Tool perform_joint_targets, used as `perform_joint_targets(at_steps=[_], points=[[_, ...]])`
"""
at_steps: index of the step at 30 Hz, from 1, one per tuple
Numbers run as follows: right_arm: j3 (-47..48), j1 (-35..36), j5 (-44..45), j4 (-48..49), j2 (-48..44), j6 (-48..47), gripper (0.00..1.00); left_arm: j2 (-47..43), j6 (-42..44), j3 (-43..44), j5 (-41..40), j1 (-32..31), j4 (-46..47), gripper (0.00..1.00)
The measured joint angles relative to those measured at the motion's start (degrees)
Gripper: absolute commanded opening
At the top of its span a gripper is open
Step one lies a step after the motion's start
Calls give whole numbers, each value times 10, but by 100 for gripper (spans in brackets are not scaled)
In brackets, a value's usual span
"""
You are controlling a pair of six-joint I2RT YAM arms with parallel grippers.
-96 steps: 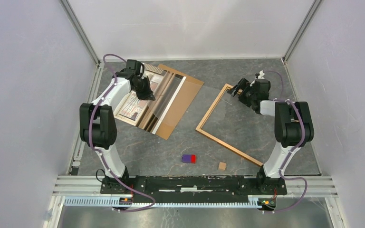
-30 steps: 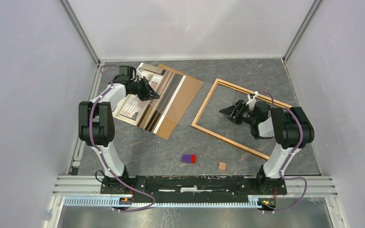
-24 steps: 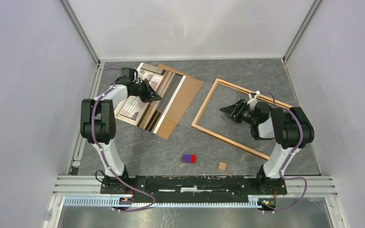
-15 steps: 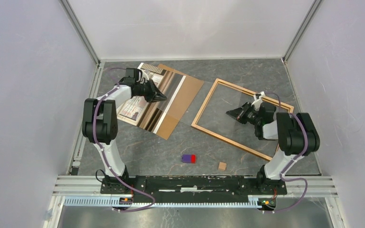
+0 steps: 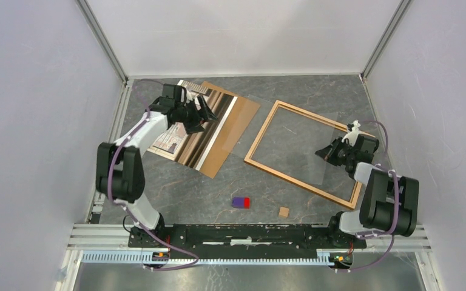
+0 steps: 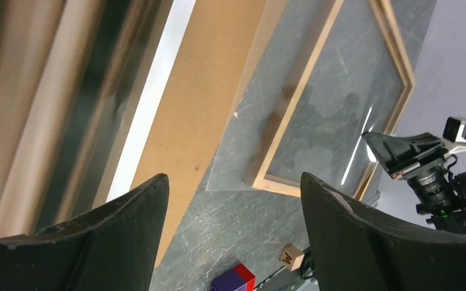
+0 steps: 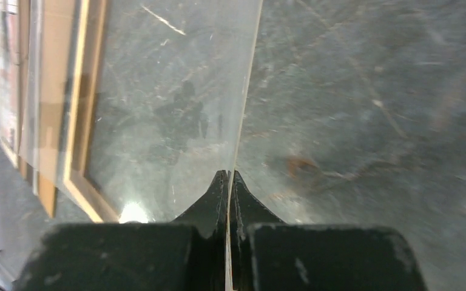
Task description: Put the photo into the frame
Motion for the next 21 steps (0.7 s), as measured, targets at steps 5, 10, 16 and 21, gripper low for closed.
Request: perform_joint_targets(at_steps=[5, 10, 16, 21], points=[[0, -43, 17, -76, -44, -66, 0, -96, 14, 12, -50, -24, -23, 85], [0, -67, 22, -117, -66, -104, 0, -130, 29, 23, -43, -112, -26, 85], [0, -85, 19, -144, -79, -137, 0, -128, 31, 23, -11, -125, -37, 85], [0, -100, 19, -171, -99, -151, 0, -124, 31, 23, 1, -123, -38, 85]])
